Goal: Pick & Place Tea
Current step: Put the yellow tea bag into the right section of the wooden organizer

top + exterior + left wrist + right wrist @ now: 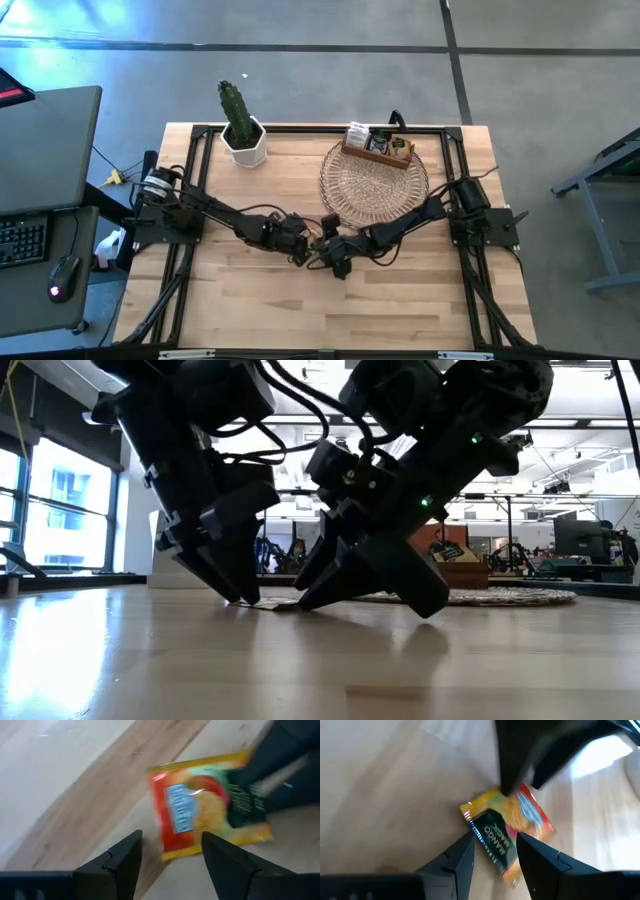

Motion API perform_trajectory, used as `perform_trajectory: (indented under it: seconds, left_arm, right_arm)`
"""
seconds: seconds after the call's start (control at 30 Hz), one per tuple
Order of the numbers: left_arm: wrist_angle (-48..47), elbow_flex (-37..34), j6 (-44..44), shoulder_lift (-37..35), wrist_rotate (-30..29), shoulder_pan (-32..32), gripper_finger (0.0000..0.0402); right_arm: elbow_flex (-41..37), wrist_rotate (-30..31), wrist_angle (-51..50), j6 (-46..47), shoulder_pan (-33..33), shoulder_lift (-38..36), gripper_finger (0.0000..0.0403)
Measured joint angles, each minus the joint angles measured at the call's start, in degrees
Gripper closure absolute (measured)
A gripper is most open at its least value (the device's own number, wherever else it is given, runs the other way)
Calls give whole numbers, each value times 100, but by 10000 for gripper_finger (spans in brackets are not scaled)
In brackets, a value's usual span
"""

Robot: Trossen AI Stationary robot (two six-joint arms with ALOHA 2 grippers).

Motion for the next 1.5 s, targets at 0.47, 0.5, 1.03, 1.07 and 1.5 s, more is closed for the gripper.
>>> perform_trajectory:
  seconds: [0.47, 0.5, 1.03, 1.07, 1.5]
  left_arm:
    - [381, 0, -680, 7, 234, -696, 199]
    - [429, 0, -686, 8, 258, -729, 199]
    - [64, 7, -492, -214, 101, -672, 199]
    - [94, 7, -491, -185, 93, -670, 199]
    - [128, 7, -491, -70, 5, -661, 199]
  right_arm:
    - [-56, 1147, -1734, 1205, -37, -584, 259]
    - [-56, 1151, -1867, 1537, -39, -670, 259]
    - [-308, -1430, -664, 5892, -755, -1010, 259]
    - [-367, -1525, -531, 6050, -832, -979, 259]
    - [-456, -2241, 149, 7154, -1091, -526, 259]
